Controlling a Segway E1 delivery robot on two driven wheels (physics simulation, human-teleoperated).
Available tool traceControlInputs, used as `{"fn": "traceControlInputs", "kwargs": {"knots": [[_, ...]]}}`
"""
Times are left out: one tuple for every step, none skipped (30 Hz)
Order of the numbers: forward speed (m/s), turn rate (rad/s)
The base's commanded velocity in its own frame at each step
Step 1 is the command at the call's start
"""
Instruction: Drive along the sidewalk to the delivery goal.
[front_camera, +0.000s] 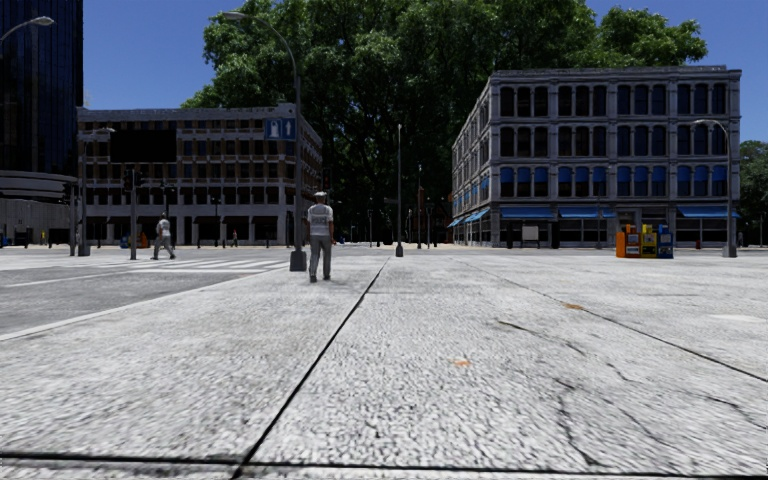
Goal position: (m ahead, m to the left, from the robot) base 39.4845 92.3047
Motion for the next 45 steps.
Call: {"fn": "traceControlInputs", "kwargs": {"knots": [[2.00, 0.00], [2.00, 0.00], [2.00, 0.00], [2.00, 0.00], [2.00, 0.00], [2.00, 0.00], [2.00, 0.00], [2.00, 0.00], [2.00, 0.00], [2.00, 0.00], [2.00, 0.00], [2.00, 0.00], [2.00, -0.11], [2.00, -0.11], [2.00, -0.56], [2.00, -0.68], [2.00, -0.68], [2.00, -0.72], [2.00, -0.68], [2.00, -0.54], [2.00, -0.54], [2.00, -0.38], [2.00, -0.24], [2.00, -0.11], [2.00, -0.11], [2.00, 0.00], [2.00, 0.00], [2.00, 0.00], [2.00, 0.00], [2.00, 0.00], [2.00, 0.00], [2.00, 0.00], [2.00, 0.00], [2.00, 0.00], [2.00, 0.00], [2.00, 0.00], [2.00, 0.00], [2.00, 0.00], [2.00, 0.00], [2.00, 0.00], [2.00, 0.00], [2.00, 0.00], [2.00, 0.00], [2.00, 0.00], [2.00, 0.00]]}}
